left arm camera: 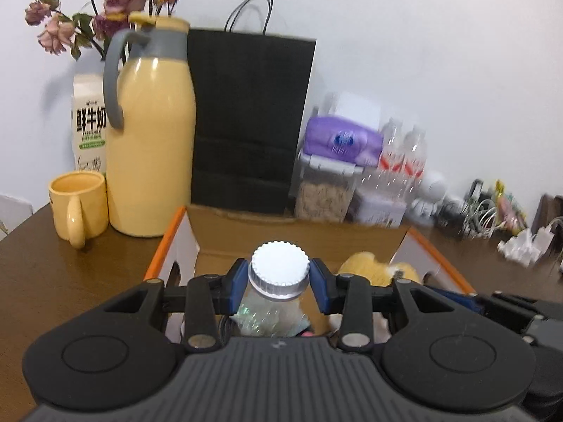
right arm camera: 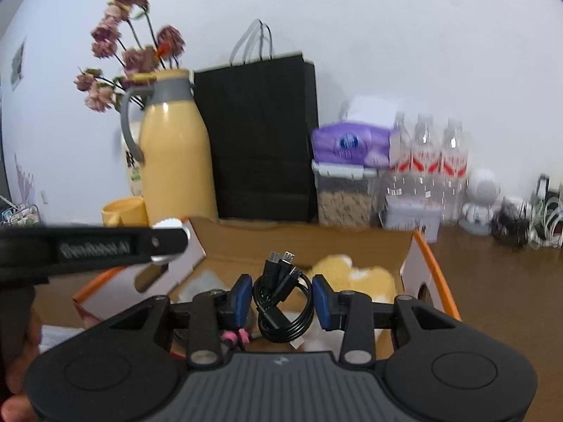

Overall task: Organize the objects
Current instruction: 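Carry the cap with the left tool and cable with the right tool into the box, open both, then withdraw both tools and move the left tool toward the white plastic bottle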

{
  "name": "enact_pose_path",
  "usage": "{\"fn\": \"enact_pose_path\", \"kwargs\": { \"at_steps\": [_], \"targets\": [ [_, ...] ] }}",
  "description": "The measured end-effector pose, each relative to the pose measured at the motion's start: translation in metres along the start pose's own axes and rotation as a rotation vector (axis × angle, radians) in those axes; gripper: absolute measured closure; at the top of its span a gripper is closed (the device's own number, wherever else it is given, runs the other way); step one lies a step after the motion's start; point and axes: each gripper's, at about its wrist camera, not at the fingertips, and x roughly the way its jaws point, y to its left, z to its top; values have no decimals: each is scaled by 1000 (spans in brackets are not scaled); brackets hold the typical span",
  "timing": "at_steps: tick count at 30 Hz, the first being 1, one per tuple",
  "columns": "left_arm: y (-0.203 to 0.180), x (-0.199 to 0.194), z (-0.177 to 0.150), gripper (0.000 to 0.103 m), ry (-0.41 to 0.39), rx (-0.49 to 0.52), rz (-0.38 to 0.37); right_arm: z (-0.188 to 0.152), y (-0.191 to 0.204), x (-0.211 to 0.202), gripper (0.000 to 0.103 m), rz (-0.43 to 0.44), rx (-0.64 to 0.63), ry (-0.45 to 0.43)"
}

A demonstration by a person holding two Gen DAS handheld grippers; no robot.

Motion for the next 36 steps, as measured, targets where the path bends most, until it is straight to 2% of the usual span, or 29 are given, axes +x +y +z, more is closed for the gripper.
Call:
{"fn": "enact_pose_path", "kwargs": {
  "at_steps": [3, 10, 12, 13, 14, 15, 16, 17, 18, 19, 22, 36],
  "targets": [
    [4, 5, -4, 64, 21, -2, 6, -4, -5, 6, 67, -1, 16, 25],
    [1, -4, -9, 63, -5, 8, 10, -9, -2, 5, 67, -11, 9, 30],
    [0, -9, -8, 54, -25, 13, 7, -9, -3, 4, 66, -15, 11, 30],
    [0, -11, -8, 41, -34, 14, 10, -10, -3, 3, 65, -17, 14, 28],
    [-1, -13, -8, 24, -44, 15, 15, -9, -4, 1, 63, -22, 19, 23],
    [-1, -15, -8, 17, -55, 18, 23, -9, -5, 0, 59, -25, 23, 19],
    [-2, -17, -8, 7, -66, 21, 35, -9, -6, -2, 45, -30, 26, 15],
    [-3, -18, -8, 3, -79, 24, 49, -8, -7, -3, 27, -38, 28, 7],
    [-3, -20, -9, 1, -91, 24, 60, -8, -8, -5, 18, -48, 30, -2],
    [-3, -21, -9, 0, -101, 21, 63, -8, -8, -7, 10, -59, 31, -11],
    [-1, -23, -9, 0, -108, 10, 67, -7, -11, -10, 0, -72, 38, -21],
    [1, -44, -9, 0, -148, -4, 31, -7, -11, -21, 0, -80, 32, -20]
  ]
}}
